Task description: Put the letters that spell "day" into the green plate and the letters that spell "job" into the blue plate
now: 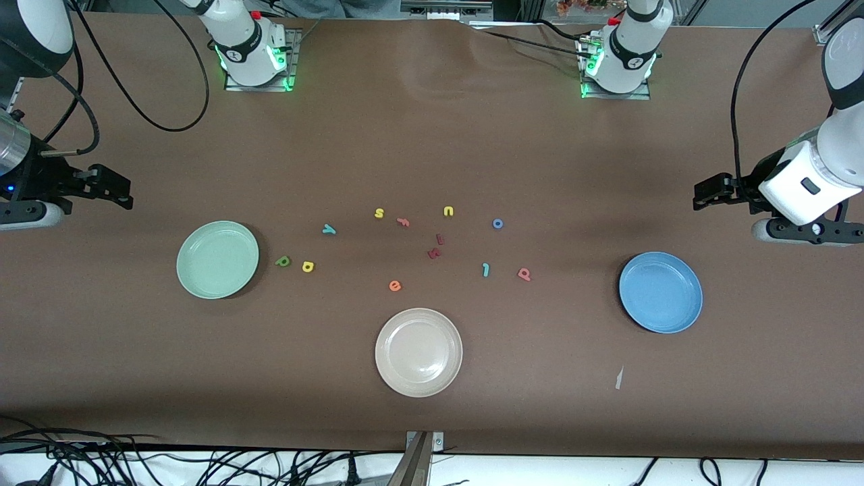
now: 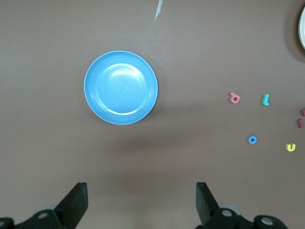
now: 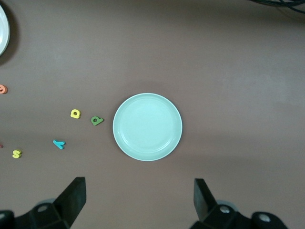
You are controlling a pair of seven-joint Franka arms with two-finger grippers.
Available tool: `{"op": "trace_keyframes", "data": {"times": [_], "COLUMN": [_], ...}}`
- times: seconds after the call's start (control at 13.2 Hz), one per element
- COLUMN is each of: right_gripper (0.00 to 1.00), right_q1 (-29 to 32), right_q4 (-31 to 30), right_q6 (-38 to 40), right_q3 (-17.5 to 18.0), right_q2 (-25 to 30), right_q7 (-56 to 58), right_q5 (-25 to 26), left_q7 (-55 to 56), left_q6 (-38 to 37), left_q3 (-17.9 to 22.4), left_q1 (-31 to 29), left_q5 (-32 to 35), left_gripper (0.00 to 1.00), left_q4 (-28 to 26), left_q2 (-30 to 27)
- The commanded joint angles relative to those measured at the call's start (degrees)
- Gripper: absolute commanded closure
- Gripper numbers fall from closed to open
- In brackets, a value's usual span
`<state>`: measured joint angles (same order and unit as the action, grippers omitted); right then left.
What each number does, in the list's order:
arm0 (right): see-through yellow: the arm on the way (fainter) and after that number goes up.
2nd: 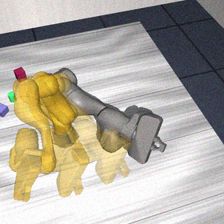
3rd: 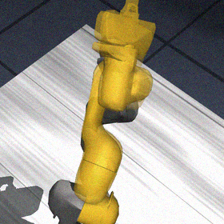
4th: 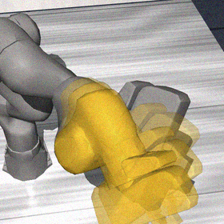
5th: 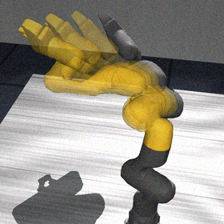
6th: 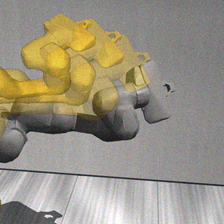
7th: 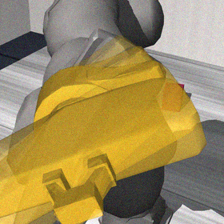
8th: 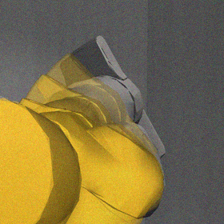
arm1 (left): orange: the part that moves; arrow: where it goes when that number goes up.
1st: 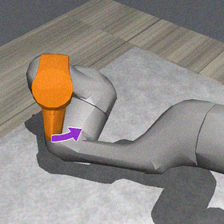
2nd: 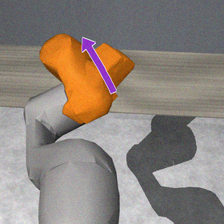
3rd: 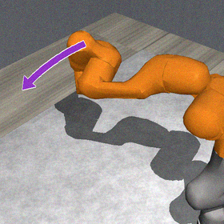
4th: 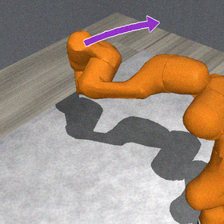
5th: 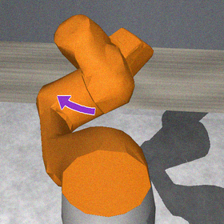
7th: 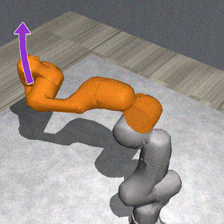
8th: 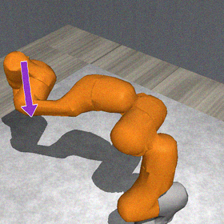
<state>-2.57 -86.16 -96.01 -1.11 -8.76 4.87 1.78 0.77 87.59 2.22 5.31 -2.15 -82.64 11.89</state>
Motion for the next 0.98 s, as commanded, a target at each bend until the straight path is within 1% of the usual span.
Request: {"op": "trace_keyframes", "data": {"times": [0.0, 0.38, 0.76, 0.91], "right_gripper": [0.0, 0.0, 0.0, 0.0], "right_q1": [0.1, 1.6, 1.2, 0.8], "right_q4": [0.5, 0.6, 0.6, 0.5], "right_q6": [-0.1, 0.6, 0.2, 0.0], "right_q3": [-0.2, -0.3, 0.0, 0.5], "right_q2": [0.1, -0.8, -0.8, -1.6], "right_q7": [-0.2, 0.7, -0.2, 0.7], "right_q5": [-1.0, -1.1, -1.1, -1.0], "left_q7": [-0.6, -0.9, -0.9, -0.2], "left_q6": [-0.3, -0.3, -0.4, -0.5], "left_q3": [0.2, 0.3, 0.3, 0.3], "left_q1": [0.3, 0.0, -0.5, 0.2], "left_q5": [-0.5, -0.5, -0.9, -1.0], "left_gripper": [0.0, 0.0, 0.0, 0.0], "left_q4": [0.8, 0.7, 0.6, 0.4], "left_q2": [0.2, 0.2, 0.3, 1.4]}}
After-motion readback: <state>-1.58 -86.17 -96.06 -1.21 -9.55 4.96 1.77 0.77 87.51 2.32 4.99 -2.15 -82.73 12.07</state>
